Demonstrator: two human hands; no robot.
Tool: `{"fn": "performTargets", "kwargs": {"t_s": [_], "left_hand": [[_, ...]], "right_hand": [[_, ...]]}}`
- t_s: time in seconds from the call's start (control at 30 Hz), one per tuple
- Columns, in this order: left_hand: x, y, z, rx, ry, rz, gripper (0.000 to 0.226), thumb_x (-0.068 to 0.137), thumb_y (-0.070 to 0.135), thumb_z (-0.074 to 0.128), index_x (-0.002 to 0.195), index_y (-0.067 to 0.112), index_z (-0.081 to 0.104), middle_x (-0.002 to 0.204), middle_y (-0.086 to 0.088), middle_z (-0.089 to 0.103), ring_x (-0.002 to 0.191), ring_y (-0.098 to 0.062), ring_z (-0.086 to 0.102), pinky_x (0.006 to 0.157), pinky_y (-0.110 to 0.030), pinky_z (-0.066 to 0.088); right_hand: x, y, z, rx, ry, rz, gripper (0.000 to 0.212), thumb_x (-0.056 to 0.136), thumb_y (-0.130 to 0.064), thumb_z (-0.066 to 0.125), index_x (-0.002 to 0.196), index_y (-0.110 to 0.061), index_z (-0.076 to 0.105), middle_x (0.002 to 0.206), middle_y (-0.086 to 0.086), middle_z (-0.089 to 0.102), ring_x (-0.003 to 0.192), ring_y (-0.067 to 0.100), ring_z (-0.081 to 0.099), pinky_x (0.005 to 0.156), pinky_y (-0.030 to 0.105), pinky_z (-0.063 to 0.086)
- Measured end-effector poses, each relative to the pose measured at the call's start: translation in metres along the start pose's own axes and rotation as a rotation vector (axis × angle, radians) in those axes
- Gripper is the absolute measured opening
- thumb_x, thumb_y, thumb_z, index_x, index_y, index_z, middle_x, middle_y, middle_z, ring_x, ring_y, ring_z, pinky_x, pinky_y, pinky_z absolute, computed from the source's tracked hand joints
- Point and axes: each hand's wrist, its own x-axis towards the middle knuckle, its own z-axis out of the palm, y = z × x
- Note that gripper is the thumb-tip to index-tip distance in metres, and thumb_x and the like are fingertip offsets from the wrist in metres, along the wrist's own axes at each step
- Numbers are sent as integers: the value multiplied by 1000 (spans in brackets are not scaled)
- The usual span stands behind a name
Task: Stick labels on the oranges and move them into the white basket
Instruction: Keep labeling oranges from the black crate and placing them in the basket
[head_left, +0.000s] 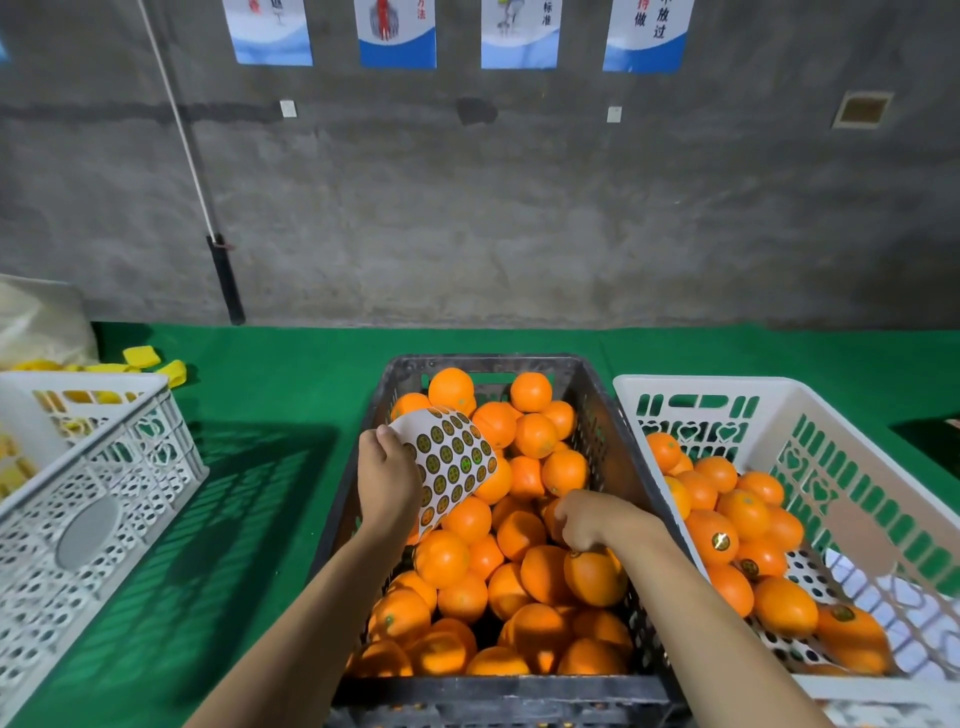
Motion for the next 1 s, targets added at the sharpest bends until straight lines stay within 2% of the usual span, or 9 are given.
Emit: {"fn": "performTargets", "kwargs": {"t_s": [0.07,0.37,0.43,0.47,0.53,0.6,0.73,0.83,1.0], "left_hand": [[0,0,0,1,-7,-3,33,107,36,27,99,14,49,93,-6,56,90,-23,58,83,-45,48],[2,-3,1,0,-20,12,33,107,39,27,100,16,49,93,-4,57,89,-20,59,79,-42,48],[2,-3,1,-5,-20,22,33,107,39,26,100,16,49,94,-5,57,90,-22,59,78,-42,49],[2,-3,1,-9,-22,26,33,107,39,26,99,17,48,94,-7,57,90,-23,60,79,-44,50],[1,-2,1,-18,-28,27,32,107,39,26,96,18,48,95,-10,58,91,-26,61,82,-48,51],[1,-1,1,-22,-32,25,32,108,39,26,94,18,47,95,-12,58,92,-29,61,83,-51,52],[-1,0,0,-21,-24,26,32,108,39,26,91,19,46,94,-12,58,90,-29,62,79,-48,53],[0,0,0,-19,-26,20,33,107,39,26,92,19,47,93,-11,58,88,-27,61,75,-43,52],[-1,0,1,-4,-30,31,35,108,39,26,92,16,47,92,-13,57,87,-29,61,75,-46,52]], "right_hand": [[0,1,2,-8,7,19,24,92,1,44,76,-14,53,80,9,48,63,20,38,52,30,30],[2,-3,6,-25,-7,79,20,91,-10,62,75,-15,50,73,5,46,59,19,44,51,27,36],[1,-4,5,-19,-48,72,21,88,-26,72,95,-11,61,94,8,60,81,24,60,66,31,51],[-1,-4,4,-41,-89,91,44,83,-35,77,115,-9,61,115,10,62,103,29,62,83,37,55],[-5,-6,4,-181,-121,130,76,77,-43,81,139,-11,50,143,14,50,135,40,42,109,50,40],[-7,-11,4,-327,-136,142,78,79,-41,81,144,-12,48,151,16,42,144,44,24,116,54,22],[-9,-19,8,-498,-198,133,75,81,-36,81,143,-10,49,152,14,43,145,44,24,118,59,7],[-15,-18,5,-472,-149,113,74,79,-36,81,141,-11,50,146,13,50,139,44,38,116,55,22],[-22,-12,-2,-184,260,48,47,77,-40,70,118,-21,57,122,7,59,120,34,52,102,46,37]]}}
